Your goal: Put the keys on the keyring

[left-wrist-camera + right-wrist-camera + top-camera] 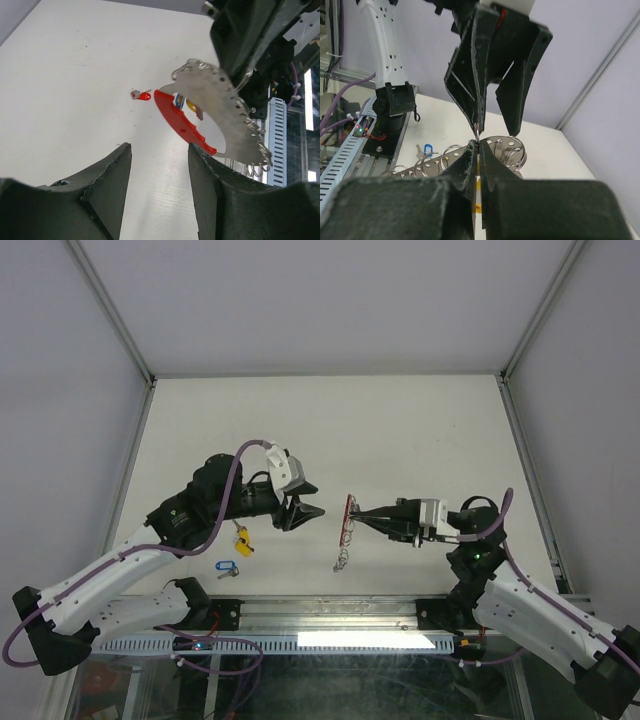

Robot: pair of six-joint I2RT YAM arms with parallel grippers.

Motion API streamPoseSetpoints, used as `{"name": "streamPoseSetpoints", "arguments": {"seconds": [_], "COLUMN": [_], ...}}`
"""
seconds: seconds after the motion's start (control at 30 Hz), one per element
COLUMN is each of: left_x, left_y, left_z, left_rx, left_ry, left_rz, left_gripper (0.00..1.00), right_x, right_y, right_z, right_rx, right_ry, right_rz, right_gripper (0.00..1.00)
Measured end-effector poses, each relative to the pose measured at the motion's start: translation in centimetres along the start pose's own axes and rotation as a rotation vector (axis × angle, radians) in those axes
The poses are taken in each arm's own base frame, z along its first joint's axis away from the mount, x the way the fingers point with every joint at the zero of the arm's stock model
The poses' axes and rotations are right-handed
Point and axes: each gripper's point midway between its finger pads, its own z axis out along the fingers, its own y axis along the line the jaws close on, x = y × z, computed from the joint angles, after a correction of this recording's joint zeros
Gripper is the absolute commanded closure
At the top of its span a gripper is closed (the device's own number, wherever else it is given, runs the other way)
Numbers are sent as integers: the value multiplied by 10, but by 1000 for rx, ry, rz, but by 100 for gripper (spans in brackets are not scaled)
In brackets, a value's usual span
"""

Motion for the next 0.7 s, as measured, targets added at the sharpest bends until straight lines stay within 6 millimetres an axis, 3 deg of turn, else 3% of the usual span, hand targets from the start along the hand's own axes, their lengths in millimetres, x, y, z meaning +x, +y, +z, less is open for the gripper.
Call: {"name": "streamPoseSetpoints", "arguments": {"seconds": [0.2, 0.57, 0.7], "left_x": [8, 14, 18], "left_y": [6, 20, 29], "left_z": [2, 3, 4], "left_rx": [-51, -137, -187], "left_ry": [-5, -21, -8], "left_rz": [-62, -97, -106], "left_gripper": [50, 47, 46], "right_x": [-23, -43, -40], "right_y": [2, -12, -11], "right_z": [-3, 7, 12], "right_rx": [-2, -38, -63], "right_ry": [-62, 34, 95], "right_rz": [-68, -227, -311], "right_gripper": [100, 100, 100]}}
